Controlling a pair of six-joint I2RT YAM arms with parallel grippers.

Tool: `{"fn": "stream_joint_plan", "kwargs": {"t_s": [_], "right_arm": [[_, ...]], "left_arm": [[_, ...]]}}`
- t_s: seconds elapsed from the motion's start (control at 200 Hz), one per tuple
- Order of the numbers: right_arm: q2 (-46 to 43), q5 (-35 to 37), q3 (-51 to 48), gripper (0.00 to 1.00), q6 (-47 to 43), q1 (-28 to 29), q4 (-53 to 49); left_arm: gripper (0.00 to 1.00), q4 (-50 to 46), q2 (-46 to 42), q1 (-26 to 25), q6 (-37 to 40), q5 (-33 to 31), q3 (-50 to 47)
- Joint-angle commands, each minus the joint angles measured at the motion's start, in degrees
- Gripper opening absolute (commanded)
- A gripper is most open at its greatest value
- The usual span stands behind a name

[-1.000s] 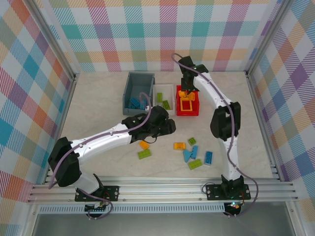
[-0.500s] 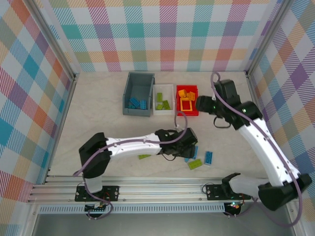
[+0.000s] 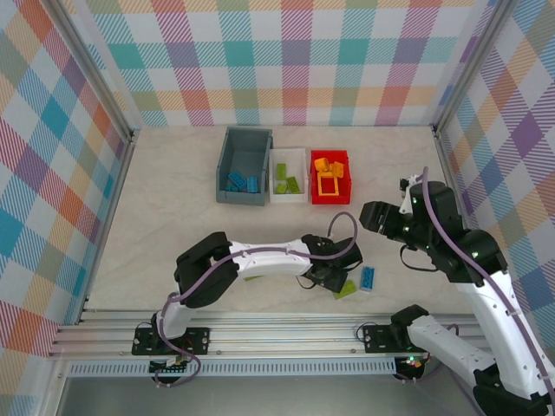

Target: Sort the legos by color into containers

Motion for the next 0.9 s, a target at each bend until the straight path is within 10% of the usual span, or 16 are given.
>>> {"fn": "stream_joint_plan", "kwargs": {"t_s": [0.0, 0.9], "right_arm": [[0.6, -1.9, -0.5, 0.72, 1.6, 0.0, -0.5], [1.0, -3.3, -1.4, 0.72, 1.1, 0.0, 0.0]], "left_arm": [[0.65, -2.1, 1.9, 0.4, 2.6, -1.4, 3.2], [0.60, -2.2, 4.0, 3.1, 3.8, -0.2, 5.3]]}}
